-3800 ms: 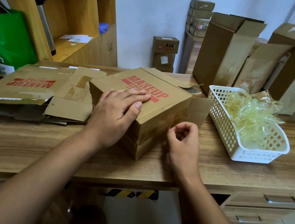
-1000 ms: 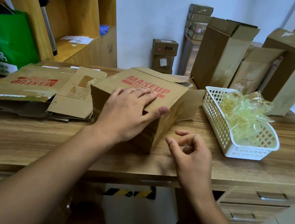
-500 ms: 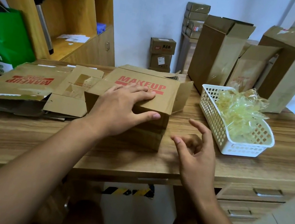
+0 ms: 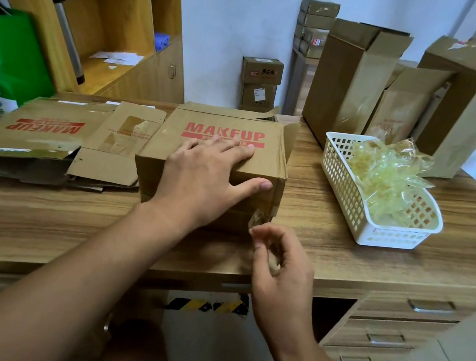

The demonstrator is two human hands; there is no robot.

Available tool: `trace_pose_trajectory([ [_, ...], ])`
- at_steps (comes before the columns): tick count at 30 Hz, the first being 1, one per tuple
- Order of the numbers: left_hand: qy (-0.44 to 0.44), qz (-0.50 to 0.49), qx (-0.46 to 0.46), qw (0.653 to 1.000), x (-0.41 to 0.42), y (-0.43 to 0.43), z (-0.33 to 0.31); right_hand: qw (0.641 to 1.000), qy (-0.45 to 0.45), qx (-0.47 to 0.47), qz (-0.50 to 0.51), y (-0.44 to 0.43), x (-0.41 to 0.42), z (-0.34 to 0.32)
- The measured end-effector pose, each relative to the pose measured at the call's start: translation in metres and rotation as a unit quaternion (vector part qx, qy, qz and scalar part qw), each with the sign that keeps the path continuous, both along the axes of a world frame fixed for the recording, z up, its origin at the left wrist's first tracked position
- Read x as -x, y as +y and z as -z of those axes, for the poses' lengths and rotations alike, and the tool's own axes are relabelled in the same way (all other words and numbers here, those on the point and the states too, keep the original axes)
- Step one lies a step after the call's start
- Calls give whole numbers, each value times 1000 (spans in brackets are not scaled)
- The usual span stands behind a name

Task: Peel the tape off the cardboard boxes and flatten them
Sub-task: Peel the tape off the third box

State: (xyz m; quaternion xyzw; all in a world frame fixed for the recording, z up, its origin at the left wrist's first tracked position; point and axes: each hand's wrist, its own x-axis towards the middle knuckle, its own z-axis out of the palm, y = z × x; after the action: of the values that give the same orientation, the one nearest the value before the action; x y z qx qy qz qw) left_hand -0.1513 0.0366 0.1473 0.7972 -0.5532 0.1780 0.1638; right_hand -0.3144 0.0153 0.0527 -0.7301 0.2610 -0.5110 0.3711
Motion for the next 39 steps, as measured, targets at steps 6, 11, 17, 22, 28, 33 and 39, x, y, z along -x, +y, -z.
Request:
trace_pose_trajectory([
  [6,-37,-21,-14,999,-6,2,-10,998,4,-66,16,-21,1,-8],
  [11,4,52,-85,995,-33,12,-11,997,37,-6,61,-39,3,-16],
  [17,-22,59,-54,997,-28,14,-2,996,43,-4,77,-38,0,-15],
  [22,-48,39,-5,998,-14,12,4,997,21,-24,71,-30,-5,-12],
  [28,-56,15,20,998,-4,12,6,997,-13,-34,74,-13,-14,-16],
  [33,-53,5,20,998,2,6,4,999,38,-19,-17,20,-31,-9],
  [39,-25,-11,-14,1000,-3,6,-10,999,12,-43,5,8,-21,-9],
])
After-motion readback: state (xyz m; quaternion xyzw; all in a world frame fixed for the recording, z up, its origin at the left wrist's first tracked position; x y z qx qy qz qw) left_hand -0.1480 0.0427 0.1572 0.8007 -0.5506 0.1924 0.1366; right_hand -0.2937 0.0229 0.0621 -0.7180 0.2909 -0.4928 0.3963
